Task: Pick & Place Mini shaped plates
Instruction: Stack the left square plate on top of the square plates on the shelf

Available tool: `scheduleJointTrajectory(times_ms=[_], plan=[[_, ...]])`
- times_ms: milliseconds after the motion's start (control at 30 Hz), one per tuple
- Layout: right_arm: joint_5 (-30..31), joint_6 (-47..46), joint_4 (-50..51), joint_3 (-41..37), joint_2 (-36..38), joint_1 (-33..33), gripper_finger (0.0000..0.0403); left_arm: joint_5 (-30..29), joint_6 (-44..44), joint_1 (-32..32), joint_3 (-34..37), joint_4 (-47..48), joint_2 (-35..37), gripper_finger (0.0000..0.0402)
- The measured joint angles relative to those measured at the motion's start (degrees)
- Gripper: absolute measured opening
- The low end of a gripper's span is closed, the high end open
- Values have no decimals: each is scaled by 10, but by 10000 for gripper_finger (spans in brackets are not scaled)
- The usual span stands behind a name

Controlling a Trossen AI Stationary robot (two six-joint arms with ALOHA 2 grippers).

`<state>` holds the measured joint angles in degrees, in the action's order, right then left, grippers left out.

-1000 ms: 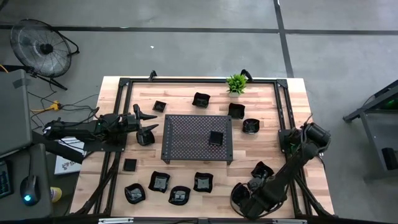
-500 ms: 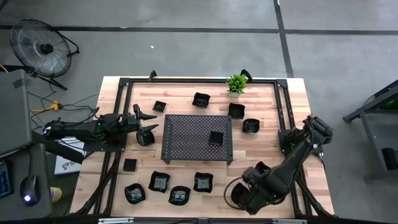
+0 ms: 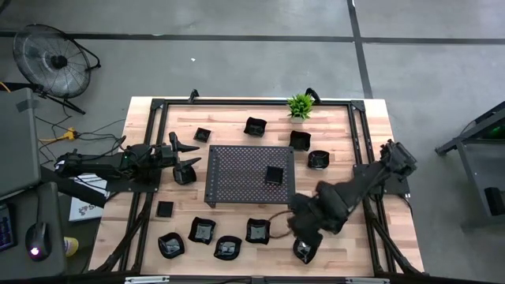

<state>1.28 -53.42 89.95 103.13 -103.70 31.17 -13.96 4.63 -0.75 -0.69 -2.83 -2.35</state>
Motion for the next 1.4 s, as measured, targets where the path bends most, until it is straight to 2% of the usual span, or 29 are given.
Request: scheduleJointTrajectory(times_ms=[167, 533, 767, 967, 1133, 1400], plan=[[8, 131, 0, 0, 1, -44, 2, 0, 0, 0, 0, 0, 0, 176], [90, 339, -3, 0, 8, -101, 3, 0, 0, 0, 0, 0, 0, 176], [174, 444, -46, 0, 8, -125, 6, 0, 0, 0, 0, 0, 0, 176], [252, 581, -66, 0, 8, -129, 6, 0, 0, 0, 0, 0, 0, 176], [252, 723, -83, -2, 8, -129, 6, 0, 0, 0, 0, 0, 0, 176], [255, 873, -93, -2, 7, -140, 2, 0, 0, 0, 0, 0, 0, 176]])
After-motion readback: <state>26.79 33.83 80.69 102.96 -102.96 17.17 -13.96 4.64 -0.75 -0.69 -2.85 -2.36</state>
